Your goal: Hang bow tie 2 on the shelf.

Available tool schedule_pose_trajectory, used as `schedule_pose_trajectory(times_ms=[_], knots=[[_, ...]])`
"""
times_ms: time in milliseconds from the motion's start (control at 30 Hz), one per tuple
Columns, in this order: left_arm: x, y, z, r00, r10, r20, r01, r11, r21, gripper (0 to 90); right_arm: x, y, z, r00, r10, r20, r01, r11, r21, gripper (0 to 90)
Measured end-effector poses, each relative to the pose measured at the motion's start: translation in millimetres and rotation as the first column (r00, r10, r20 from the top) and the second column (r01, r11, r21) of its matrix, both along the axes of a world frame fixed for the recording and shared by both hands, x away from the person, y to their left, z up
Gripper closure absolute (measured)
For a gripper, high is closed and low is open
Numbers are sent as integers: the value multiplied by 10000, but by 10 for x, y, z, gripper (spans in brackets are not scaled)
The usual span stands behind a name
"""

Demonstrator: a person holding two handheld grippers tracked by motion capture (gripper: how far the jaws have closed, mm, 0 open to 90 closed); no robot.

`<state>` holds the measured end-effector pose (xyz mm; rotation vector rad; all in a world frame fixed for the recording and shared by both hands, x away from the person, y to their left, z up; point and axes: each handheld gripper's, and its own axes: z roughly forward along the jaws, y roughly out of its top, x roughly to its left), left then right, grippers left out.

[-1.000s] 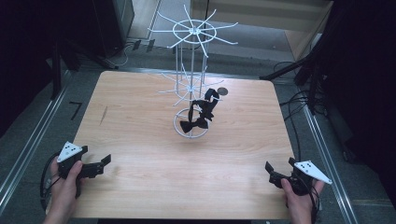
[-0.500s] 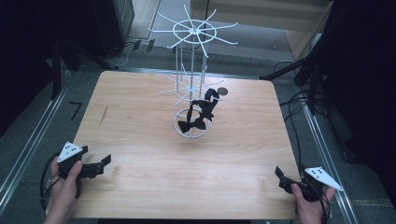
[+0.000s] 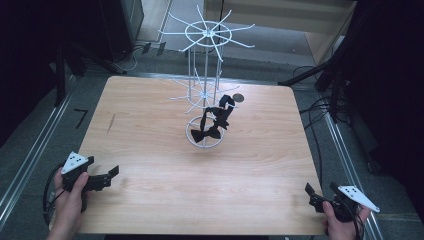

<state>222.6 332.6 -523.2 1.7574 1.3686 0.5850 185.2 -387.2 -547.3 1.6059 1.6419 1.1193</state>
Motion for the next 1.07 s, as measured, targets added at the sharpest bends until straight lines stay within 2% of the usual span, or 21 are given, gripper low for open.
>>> schedule_pose_trajectory(times_ms=[133, 367, 700, 1067], knots=[[0, -1, 0, 10000, -25, 14, 25, 10000, 0, 0, 20, 14, -42, 9997, 185, -150, -188, 9997, -156, 61], [-3, -3, 0, 10000, -51, 27, 51, 10000, -15, 0, 45, 60, -43, 9990, 432, -133, -432, 9991, -41, 63], [-3, -4, 0, 10000, -8, -5, 8, 10000, -26, 0, 54, 59, -43, 9992, 368, -152, -367, 9993, 69, 64], [1, 0, -1, 10000, -11, -53, 11, 10000, -37, 0, 67, 79, -44, 9988, 405, -258, -409, 9991, -140, 66]])
